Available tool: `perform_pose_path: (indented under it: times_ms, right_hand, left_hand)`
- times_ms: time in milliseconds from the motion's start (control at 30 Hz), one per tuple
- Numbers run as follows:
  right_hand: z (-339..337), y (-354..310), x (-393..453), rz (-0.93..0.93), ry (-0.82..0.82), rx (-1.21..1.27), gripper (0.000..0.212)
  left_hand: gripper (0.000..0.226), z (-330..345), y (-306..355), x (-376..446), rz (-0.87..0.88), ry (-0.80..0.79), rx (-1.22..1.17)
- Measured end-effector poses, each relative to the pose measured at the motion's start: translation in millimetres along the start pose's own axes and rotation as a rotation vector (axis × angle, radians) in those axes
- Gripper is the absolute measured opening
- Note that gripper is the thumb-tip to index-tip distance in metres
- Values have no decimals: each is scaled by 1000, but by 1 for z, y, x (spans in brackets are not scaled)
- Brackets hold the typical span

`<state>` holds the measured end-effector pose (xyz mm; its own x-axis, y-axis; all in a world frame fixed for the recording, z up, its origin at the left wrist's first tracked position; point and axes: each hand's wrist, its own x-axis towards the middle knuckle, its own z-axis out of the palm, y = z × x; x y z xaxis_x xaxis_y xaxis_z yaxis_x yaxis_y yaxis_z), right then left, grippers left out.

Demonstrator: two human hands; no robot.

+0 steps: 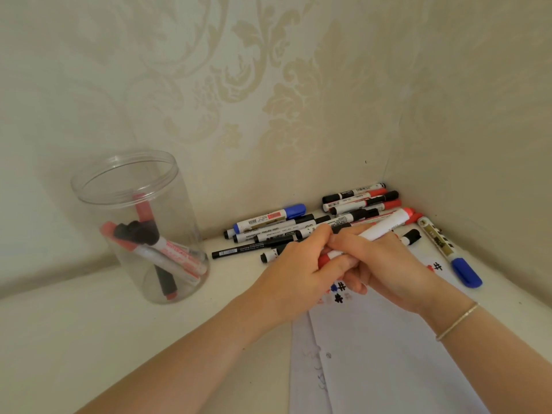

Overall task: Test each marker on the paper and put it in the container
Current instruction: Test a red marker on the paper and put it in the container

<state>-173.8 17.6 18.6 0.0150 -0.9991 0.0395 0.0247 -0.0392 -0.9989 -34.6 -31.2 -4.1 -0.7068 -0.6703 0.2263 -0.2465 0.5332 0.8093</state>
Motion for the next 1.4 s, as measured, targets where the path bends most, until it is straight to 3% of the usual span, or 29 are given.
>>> perform_pose_path:
  times_ms: [100, 200, 333, 500, 700, 800, 933, 1033, 1100, 1200, 1400]
  right_hand:
    - [-2, 3, -1, 10, 5, 17, 37]
    - [-1, 6, 0, -14, 111, -60, 27]
    - [-2, 10, 6, 3, 270, -150, 21]
    - [-4, 3, 6, 43, 130, -93, 22]
    - [-7, -8, 4, 48, -46, -71, 16]
    - [-8, -6, 6, 47, -41, -115, 16]
    - [-14, -2, 5, -16, 140, -109, 17]
    - [-29, 0, 3, -41, 326, -45, 18]
    - [-33, 5, 1, 23, 359, 17, 16]
    - [-27, 18, -3, 121, 335, 21, 13]
    - [-19, 35, -8, 77, 531, -147, 20]
  left_hand:
    - [22, 1, 3, 0, 1, 31, 33]
    - [24, 3, 0, 3, -36, 25, 58]
    - [37, 1, -6, 7, -82, -105, 98]
    - [55, -4, -12, 8, -56, -181, 95]
    - [38, -11, 1, 0, -55, -209, -106]
    - [52, -11, -4, 3, -93, -208, -107]
    - [45, -11, -5, 2, -147, -184, 78]
    - [57, -16, -9, -2, -199, -187, 355]
    - [61, -20, -13, -3, -200, -208, 488]
    - [64, -22, -12, -5, -166, -267, 593]
    - [74, -20, -14, -6, -124, -314, 662]
